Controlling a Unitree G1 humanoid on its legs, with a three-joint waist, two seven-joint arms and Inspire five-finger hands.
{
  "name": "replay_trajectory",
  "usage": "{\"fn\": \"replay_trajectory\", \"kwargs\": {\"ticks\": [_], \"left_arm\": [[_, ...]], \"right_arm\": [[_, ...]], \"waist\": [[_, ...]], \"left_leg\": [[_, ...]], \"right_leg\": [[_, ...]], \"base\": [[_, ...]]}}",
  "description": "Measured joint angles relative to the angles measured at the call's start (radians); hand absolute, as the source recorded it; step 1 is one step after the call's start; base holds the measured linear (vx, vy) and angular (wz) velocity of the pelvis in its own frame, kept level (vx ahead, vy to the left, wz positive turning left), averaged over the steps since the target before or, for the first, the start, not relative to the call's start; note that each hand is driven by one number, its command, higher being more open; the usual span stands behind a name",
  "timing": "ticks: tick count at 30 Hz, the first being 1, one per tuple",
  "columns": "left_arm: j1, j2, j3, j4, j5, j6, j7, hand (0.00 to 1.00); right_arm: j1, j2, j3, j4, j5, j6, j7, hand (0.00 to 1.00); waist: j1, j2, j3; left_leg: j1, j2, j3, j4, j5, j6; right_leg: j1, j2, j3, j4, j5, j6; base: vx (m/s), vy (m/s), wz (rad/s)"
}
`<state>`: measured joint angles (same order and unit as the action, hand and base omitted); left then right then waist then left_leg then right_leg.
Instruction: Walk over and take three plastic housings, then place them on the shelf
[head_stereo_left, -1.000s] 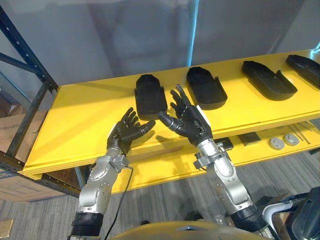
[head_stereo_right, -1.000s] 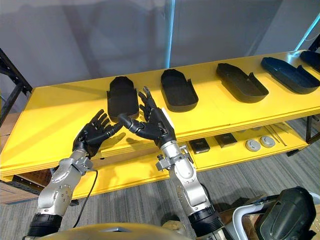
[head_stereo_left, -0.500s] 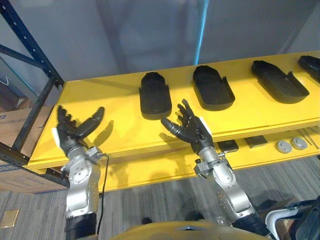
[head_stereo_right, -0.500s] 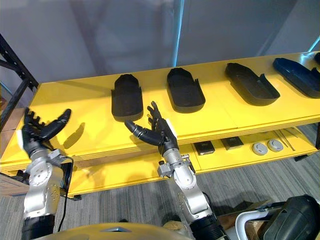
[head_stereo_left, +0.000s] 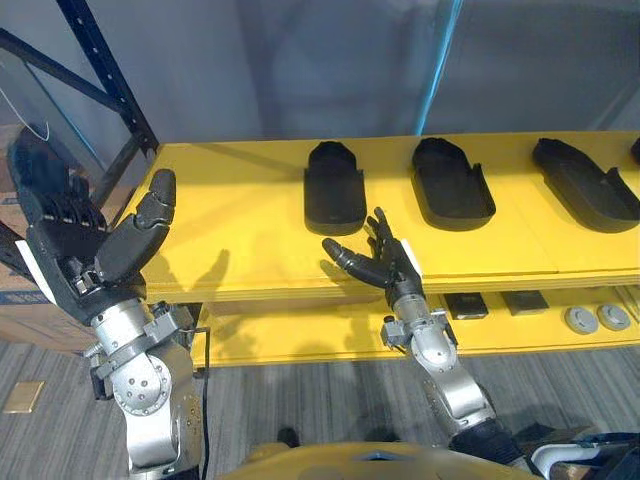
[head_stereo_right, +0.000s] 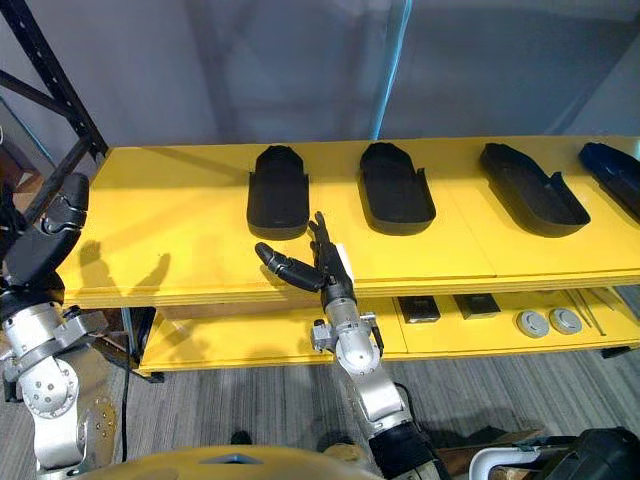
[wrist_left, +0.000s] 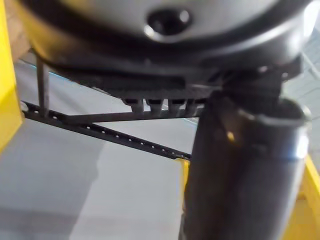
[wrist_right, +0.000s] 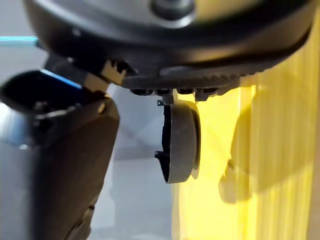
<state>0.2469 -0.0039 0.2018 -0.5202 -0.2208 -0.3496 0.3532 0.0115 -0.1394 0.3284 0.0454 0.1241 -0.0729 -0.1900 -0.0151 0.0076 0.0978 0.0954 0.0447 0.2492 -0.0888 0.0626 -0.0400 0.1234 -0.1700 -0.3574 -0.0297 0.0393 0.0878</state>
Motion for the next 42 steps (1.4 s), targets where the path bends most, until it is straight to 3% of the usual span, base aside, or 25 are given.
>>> {"fn": "replay_trajectory", "kwargs": {"ticks": [12, 23, 35, 40, 42], "left_arm": [[0.037, 0.0, 0.0, 0.0, -0.009, 0.0, -0.056, 1.0], [0.037, 0.0, 0.0, 0.0, -0.016, 0.001, -0.076, 1.0], [0.037, 0.0, 0.0, 0.0, -0.017, 0.003, -0.103, 1.0], [0.037, 0.0, 0.001, -0.003, -0.048, 0.0, -0.111, 1.0], [0.037, 0.0, 0.001, -0.012, -0.051, -0.007, -0.097, 1.0]], "right_arm": [[-0.041, 0.026, -0.006, 0.067, 0.0, -0.022, -0.03, 1.0], [-0.098, 0.028, -0.006, 0.106, 0.0, -0.001, -0.033, 1.0], [-0.108, 0.031, -0.007, 0.11, -0.002, 0.005, -0.049, 1.0], [-0.049, 0.043, -0.068, -0.015, -0.028, 0.009, -0.066, 1.0], [0.03, 0.047, -0.128, -0.209, -0.126, -0.011, -0.1, 1.0]], "waist": [[0.012, -0.02, 0.004], [0.015, -0.034, 0.011], [0.014, -0.036, 0.011], [0.018, -0.034, 0.016], [0.012, -0.035, 0.016]], "left_leg": [[-0.002, 0.0, -0.012, 0.0, 0.01, 0.006], [-0.002, 0.001, -0.014, 0.0, 0.012, 0.003], [-0.005, 0.001, -0.014, 0.0, 0.012, 0.002], [-0.009, 0.003, 0.006, 0.0, 0.007, 0.0], [-0.012, 0.004, 0.038, 0.004, -0.001, -0.002]], "right_leg": [[0.001, 0.0, -0.015, 0.0, 0.0, 0.0], [0.002, 0.0, -0.017, 0.009, 0.0, -0.001], [0.0, 0.0, -0.014, 0.008, 0.0, -0.001], [-0.02, 0.001, 0.006, 0.007, 0.001, 0.0], [-0.036, 0.003, 0.039, 0.007, 0.008, 0.008]], "base": [[0.0, 0.003, 0.02], [0.0, 0.0, 0.0], [0.0, 0.0, 0.0], [0.01, 0.003, -0.1], [0.09, 0.023, -0.34]]}}
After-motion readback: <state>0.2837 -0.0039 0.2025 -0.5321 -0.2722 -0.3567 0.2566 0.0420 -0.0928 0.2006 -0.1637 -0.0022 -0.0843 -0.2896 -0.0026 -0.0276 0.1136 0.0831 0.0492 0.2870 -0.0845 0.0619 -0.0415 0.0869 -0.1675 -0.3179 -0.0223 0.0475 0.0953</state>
